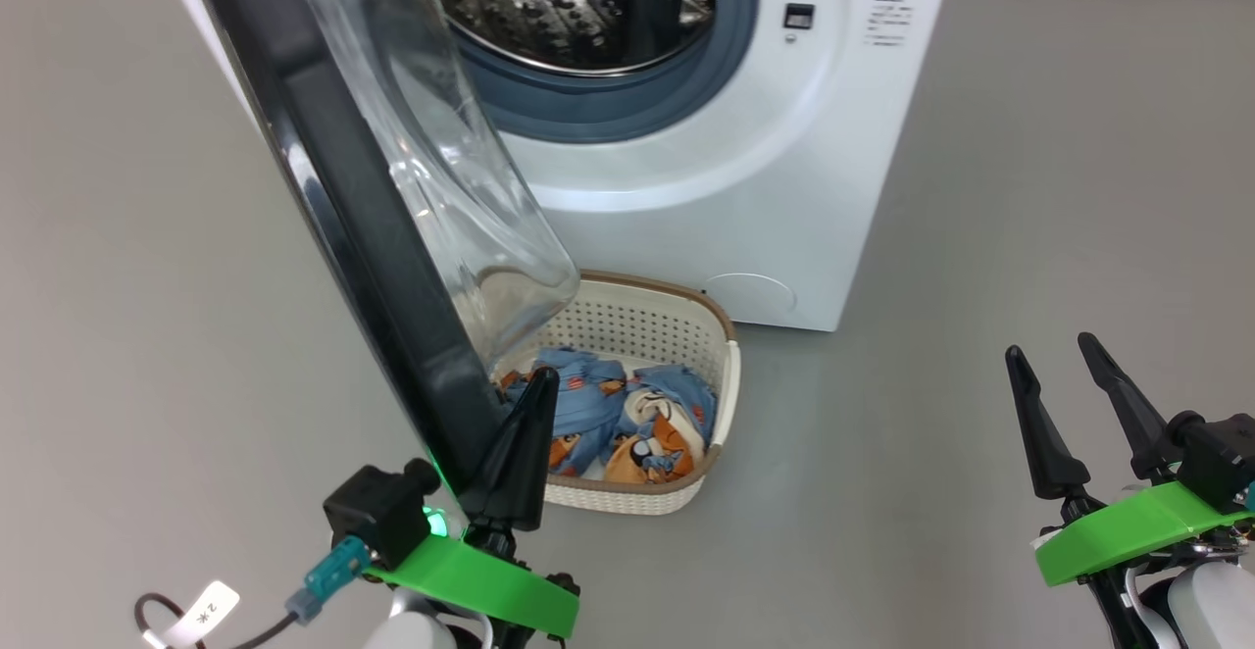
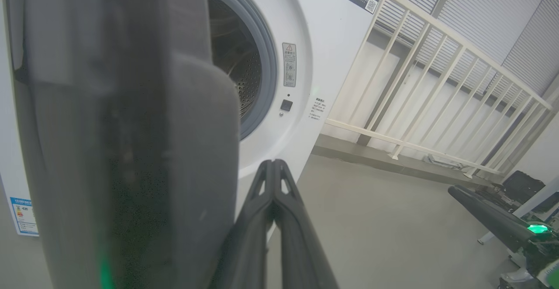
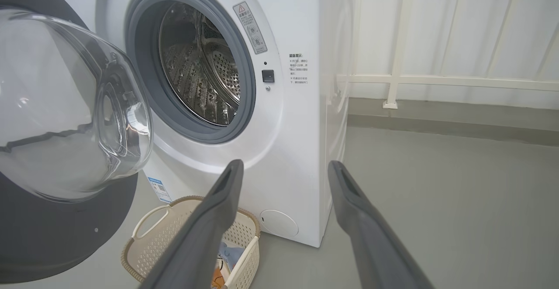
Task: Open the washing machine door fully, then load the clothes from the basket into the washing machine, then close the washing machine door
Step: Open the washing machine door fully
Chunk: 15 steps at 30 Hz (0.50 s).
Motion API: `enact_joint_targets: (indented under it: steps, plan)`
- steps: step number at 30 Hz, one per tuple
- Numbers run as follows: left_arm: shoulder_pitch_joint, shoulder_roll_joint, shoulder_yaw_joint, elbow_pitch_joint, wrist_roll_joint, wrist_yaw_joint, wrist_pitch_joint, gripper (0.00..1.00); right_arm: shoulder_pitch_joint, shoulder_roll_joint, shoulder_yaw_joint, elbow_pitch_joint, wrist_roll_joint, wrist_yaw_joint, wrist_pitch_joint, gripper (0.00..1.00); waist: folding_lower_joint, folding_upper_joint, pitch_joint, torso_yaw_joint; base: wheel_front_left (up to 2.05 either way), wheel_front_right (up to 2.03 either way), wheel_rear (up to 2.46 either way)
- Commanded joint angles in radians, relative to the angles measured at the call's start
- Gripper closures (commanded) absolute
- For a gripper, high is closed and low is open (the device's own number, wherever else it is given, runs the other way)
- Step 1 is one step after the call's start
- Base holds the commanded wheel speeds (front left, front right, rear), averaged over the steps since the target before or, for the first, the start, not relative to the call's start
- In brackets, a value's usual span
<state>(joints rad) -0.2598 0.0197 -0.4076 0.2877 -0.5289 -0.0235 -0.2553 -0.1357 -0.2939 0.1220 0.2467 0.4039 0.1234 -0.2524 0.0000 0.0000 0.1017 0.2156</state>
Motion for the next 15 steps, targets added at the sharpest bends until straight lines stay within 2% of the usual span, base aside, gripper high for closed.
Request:
enact_joint_targets:
  steps: [1, 15]
  plan:
    - [-0.007, 0.031, 0.057, -0.016, 0.009, 0.022, -0.006, 1.00, -0.003, -0.024, 0.013, -0.027, -0.012, 0.007, -0.009, 0.00, 0.0000, 0.0000, -0.003, 0.023, 0.00, 0.00, 0.00]
    - [0.062, 0.036, 0.090, -0.062, 0.040, 0.058, -0.006, 1.00, 0.008, -0.043, 0.004, -0.035, -0.015, 0.007, -0.009, 0.00, 0.0000, 0.0000, -0.003, 0.127, 0.00, 0.00, 0.00]
